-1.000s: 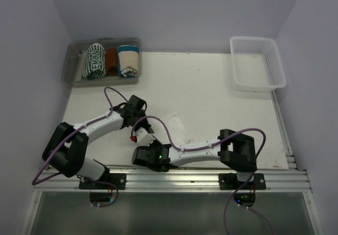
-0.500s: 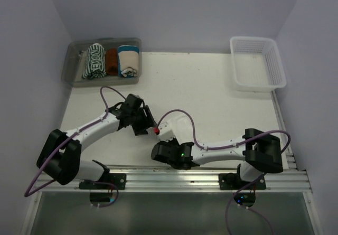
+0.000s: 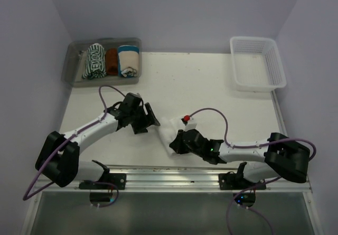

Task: Roll the towels
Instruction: Roll the towel

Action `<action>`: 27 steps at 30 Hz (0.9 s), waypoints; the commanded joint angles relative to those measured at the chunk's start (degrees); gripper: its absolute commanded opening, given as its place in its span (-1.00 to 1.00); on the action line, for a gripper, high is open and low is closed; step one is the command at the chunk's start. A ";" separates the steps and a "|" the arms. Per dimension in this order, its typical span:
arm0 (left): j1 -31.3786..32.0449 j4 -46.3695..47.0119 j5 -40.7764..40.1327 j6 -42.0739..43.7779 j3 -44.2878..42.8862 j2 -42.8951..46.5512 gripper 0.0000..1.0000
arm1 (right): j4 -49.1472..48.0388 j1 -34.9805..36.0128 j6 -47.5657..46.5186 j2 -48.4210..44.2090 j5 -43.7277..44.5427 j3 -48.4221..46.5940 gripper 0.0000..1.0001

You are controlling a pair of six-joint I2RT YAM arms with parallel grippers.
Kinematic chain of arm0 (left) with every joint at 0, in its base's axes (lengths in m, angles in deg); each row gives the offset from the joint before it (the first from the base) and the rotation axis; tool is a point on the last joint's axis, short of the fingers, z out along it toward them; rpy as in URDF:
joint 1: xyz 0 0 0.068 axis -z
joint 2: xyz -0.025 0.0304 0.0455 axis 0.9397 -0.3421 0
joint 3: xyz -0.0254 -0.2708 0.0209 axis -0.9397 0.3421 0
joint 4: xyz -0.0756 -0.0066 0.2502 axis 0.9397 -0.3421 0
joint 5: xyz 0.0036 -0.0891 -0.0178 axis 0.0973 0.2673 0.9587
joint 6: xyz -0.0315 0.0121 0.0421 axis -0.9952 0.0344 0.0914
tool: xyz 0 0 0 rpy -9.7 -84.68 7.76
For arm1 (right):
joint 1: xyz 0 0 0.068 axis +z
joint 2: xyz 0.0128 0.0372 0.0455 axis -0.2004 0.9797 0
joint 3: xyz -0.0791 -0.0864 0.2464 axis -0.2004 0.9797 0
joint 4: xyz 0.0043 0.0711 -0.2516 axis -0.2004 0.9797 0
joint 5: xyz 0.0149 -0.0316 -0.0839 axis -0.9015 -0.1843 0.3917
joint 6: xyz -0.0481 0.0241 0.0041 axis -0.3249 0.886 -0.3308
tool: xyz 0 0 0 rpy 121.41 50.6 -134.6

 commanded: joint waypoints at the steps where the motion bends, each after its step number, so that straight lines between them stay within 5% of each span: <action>1: -0.03 4.22 1.34 2.10 -0.42 1.14 0.50 | -9.82 -2.49 5.54 -0.37 -8.61 3.97 -1.00; 8: 0.85 7.57 3.54 4.74 -0.69 -1.49 0.62 | -16.24 -6.27 8.37 -1.25 -15.73 7.57 -1.00; 16: 2.08 13.10 4.86 5.36 -0.50 -8.34 0.39 | -17.47 -8.82 7.31 -0.47 -20.31 7.31 -1.00; 22: 2.52 13.20 3.72 5.71 -2.88 -13.36 -0.16 | -18.98 -9.44 7.14 2.43 -23.21 6.70 -1.00; 25: 2.43 10.66 1.62 5.36 -2.97 -12.57 -0.65 | -15.22 -9.53 4.87 3.75 -24.18 4.25 -1.00; 27: 2.43 8.64 -1.18 4.83 -2.79 -10.73 -0.97 | -9.43 -9.44 2.58 4.11 -24.01 0.91 -0.83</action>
